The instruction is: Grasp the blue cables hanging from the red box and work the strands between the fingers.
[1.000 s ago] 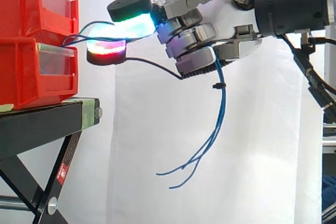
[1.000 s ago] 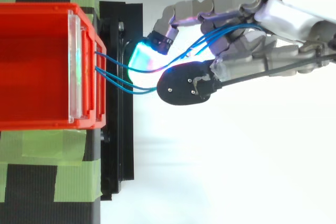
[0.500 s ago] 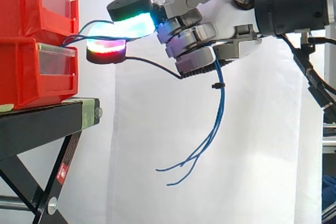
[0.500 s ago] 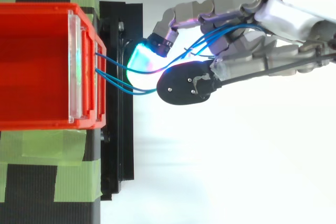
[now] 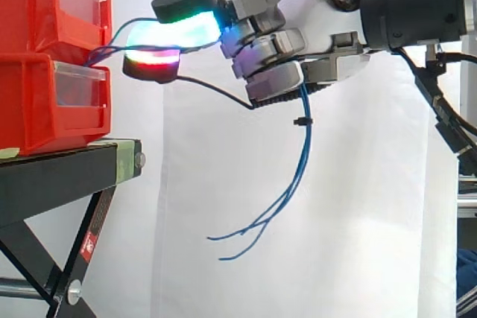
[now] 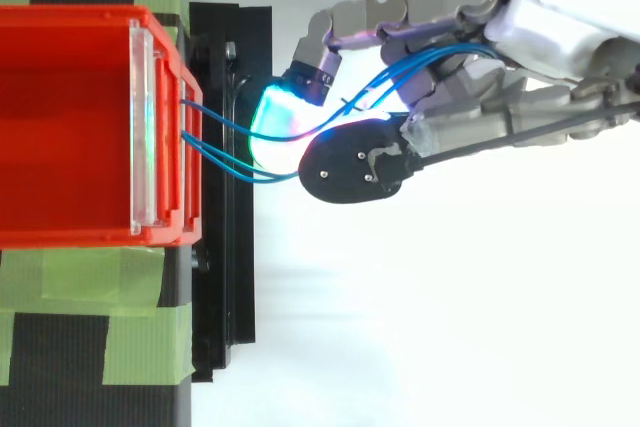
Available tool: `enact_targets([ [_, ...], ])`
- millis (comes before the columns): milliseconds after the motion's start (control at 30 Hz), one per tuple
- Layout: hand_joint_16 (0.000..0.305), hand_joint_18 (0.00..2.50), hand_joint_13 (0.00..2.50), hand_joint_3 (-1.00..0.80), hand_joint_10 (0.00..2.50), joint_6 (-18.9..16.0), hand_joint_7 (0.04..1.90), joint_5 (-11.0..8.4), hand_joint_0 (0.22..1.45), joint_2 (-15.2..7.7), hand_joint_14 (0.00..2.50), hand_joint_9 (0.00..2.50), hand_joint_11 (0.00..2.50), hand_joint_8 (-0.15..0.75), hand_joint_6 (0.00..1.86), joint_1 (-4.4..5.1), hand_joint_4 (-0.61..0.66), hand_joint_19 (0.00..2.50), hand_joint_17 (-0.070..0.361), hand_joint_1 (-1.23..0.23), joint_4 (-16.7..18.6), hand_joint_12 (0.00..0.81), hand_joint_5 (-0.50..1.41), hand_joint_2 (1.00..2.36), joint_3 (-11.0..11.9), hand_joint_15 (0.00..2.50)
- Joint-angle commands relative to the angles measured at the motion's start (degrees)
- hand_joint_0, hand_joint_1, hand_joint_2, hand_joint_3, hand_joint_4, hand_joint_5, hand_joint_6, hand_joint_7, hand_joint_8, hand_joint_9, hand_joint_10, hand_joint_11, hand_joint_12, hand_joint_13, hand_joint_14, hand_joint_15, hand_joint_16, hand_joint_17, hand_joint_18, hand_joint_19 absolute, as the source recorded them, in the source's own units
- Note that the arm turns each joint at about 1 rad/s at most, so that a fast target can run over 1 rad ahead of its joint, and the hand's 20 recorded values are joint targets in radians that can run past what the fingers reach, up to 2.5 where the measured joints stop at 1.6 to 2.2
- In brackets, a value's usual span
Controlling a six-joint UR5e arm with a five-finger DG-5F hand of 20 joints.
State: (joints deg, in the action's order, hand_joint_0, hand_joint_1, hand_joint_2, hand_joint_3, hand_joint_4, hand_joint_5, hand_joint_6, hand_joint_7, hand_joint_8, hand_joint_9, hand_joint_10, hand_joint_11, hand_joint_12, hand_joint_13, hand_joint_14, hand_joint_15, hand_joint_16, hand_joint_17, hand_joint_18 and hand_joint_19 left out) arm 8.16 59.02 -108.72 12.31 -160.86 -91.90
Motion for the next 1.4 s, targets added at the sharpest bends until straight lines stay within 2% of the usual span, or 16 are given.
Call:
enact_targets([
  [0,0.058,1.4,1.0,-0.15,2.5,-1.7,1.12,0.49,0.75,0.0,2.5,0.82,2.3,0.362,0.02,0.17,0.44,1.48,0.131,-0.69,0.3,0.407,0.63,1.4,0.0,1.46],
  [33,0.058,1.4,1.0,-0.14,2.5,-2.4,1.11,0.66,0.77,0.0,2.5,0.82,2.3,0.362,0.02,0.17,0.44,1.48,0.131,-0.7,0.3,0.407,0.6,1.31,0.1,1.46],
  [67,0.058,1.4,1.0,-0.08,2.5,-2.5,1.1,0.75,0.89,0.0,2.5,0.82,2.3,0.362,0.02,0.17,0.41,1.48,0.131,-0.73,0.3,0.407,0.53,1.01,0.1,1.46],
  [133,0.058,1.4,1.0,-0.23,2.5,-2.8,1.1,0.75,1.01,0.0,2.5,0.82,2.3,0.362,0.02,0.17,0.3,1.48,0.131,-0.75,0.3,0.407,0.47,1.02,0.1,1.46],
  [200,0.058,1.4,1.0,-0.4,2.5,-2.8,1.07,0.92,1.24,0.0,2.5,0.82,2.3,0.362,0.02,0.17,0.25,1.48,0.131,-0.74,0.3,0.407,0.49,1.02,0.1,1.46],
  [300,0.058,1.4,1.0,-0.41,2.5,-2.8,1.03,1.45,1.33,0.0,2.5,0.82,2.3,0.362,0.02,0.25,0.27,1.48,0.131,-0.72,0.4,0.407,0.59,1.02,0.1,1.46],
  [433,0.058,1.4,1.0,-0.33,2.5,-2.8,0.97,1.72,1.37,0.0,2.5,0.82,2.3,0.362,0.02,0.25,0.3,1.48,0.131,-0.71,0.4,0.407,0.67,1.02,0.1,1.46],
  [500,0.058,1.4,1.0,-0.14,2.5,-2.8,0.99,1.72,1.29,0.0,2.5,0.82,2.3,0.362,0.02,0.25,0.37,1.48,0.131,-0.72,0.4,0.407,0.68,1.02,0.1,1.46],
  [567,0.058,1.4,1.0,-0.03,2.5,-2.8,1.02,1.72,1.2,0.0,2.5,0.82,2.3,0.362,0.02,0.25,0.37,1.48,0.131,-0.72,0.4,0.407,0.66,1.01,0.0,1.46],
  [667,0.058,1.4,1.0,0.01,2.5,-2.8,1.1,1.72,1.06,0.0,2.5,0.82,2.3,0.362,0.02,0.17,0.35,1.48,0.131,-0.71,0.4,0.407,0.58,1.0,0.1,1.46],
  [733,0.058,1.4,1.0,-0.08,2.5,-2.8,1.13,1.89,0.96,0.0,2.5,0.82,2.3,0.362,0.02,0.17,0.37,1.48,0.131,-0.72,0.3,0.407,0.54,1.0,0.1,1.46],
  [767,0.058,1.4,1.0,-0.22,2.5,-2.9,1.15,1.89,0.89,0.0,2.5,0.82,2.3,0.362,0.02,0.25,0.36,1.48,0.131,-0.7,0.3,0.407,0.51,1.01,0.1,1.46],
  [833,0.058,1.4,1.0,-0.3,2.5,-2.9,1.16,1.89,0.85,0.0,2.5,0.82,2.3,0.362,0.02,0.25,0.35,1.48,0.131,-0.67,0.2,0.407,0.49,1.01,0.0,1.46],
  [900,0.058,1.4,1.0,-0.51,2.5,-2.9,1.19,1.89,0.79,0.0,2.5,0.82,2.3,0.362,0.02,0.25,0.31,1.48,0.131,-0.66,0.4,0.407,0.43,1.01,0.1,1.46],
  [1200,0.058,1.4,1.0,-0.87,2.5,-2.7,1.25,1.8,0.73,0.0,2.5,0.82,2.3,0.362,0.02,0.25,0.31,1.48,0.131,-0.62,0.2,0.407,0.44,1.0,0.0,1.46],
  [1367,0.058,1.4,1.0,-0.96,2.5,-2.6,1.28,1.72,0.72,0.0,2.5,0.82,2.3,0.362,0.02,0.25,0.31,1.48,0.131,-0.6,0.2,0.407,0.47,1.0,0.1,1.46],
])
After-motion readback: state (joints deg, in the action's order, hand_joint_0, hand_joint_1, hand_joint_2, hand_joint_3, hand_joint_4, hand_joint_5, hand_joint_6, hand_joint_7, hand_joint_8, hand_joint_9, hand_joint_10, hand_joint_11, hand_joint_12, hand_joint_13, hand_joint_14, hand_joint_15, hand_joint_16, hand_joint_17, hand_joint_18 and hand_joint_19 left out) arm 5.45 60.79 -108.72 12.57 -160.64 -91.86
